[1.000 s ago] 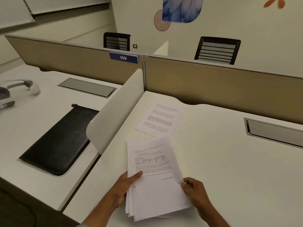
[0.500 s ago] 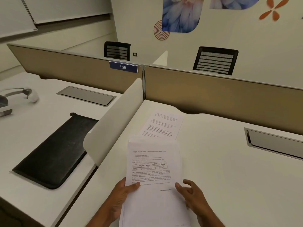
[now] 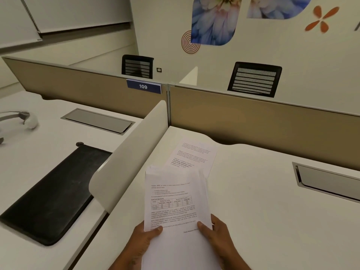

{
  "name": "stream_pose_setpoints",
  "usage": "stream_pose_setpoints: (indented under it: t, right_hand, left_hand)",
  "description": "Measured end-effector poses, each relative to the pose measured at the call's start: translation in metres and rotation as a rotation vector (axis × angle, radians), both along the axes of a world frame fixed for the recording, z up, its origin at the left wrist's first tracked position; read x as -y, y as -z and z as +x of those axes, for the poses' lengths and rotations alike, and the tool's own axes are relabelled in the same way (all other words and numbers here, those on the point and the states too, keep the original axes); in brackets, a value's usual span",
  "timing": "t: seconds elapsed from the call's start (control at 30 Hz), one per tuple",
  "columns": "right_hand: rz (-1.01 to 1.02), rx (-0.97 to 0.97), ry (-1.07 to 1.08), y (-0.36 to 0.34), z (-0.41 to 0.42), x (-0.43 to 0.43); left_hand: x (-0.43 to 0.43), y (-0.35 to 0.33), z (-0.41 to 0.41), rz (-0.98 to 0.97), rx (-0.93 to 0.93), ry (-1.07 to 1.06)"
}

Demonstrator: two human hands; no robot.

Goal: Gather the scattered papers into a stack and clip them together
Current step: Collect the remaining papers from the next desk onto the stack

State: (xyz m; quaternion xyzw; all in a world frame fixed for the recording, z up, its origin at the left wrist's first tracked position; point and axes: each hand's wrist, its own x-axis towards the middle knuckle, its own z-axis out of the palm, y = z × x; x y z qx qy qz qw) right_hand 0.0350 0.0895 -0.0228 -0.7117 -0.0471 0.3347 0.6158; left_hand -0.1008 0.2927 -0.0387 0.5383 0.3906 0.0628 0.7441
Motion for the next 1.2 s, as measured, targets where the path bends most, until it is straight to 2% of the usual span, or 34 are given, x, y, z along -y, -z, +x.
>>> stream_pose_setpoints:
  t: [0.07, 0.2, 0.27, 0.37, 0.6, 0.8, 1.0, 1.2]
  right_hand:
    - [-0.019, -0.006, 0.041, 0.001, 0.012, -0.011]
    - [-0.147, -0.021, 0.306, 0.003, 0.051, -0.032]
    - [-0.167, -0.028, 0.356, 0.0, 0.071, -0.042]
    - [-0.146, -0.101, 0.386, -0.004, 0.092, -0.057]
    - [0.0, -0.376, 0.488, 0.003, 0.118, -0.078]
    - [-0.079, -0.314, 0.486, 0.01, 0.132, -0.086]
    - [-0.123, -0.276, 0.478, 0.02, 0.143, -0.093]
    - [-0.172, -0.248, 0.476, 0.027, 0.156, -0.1]
  left_hand:
    - [-0.007, -0.005, 0.005, -0.023, -0.005, -0.041]
    - [-0.035, 0.005, 0.01, -0.028, -0.058, -0.118]
    - [-0.045, 0.011, 0.012, -0.026, -0.084, -0.131]
    - [-0.053, 0.018, 0.015, -0.054, -0.093, -0.145]
    - [-0.07, 0.009, 0.042, -0.211, 0.051, -0.157]
    - [-0.088, 0.008, 0.095, -0.221, 0.112, -0.043]
    - [-0.104, 0.025, 0.125, -0.178, 0.027, 0.069]
    - [-0.109, 0.033, 0.133, -0.149, -0.034, 0.08]
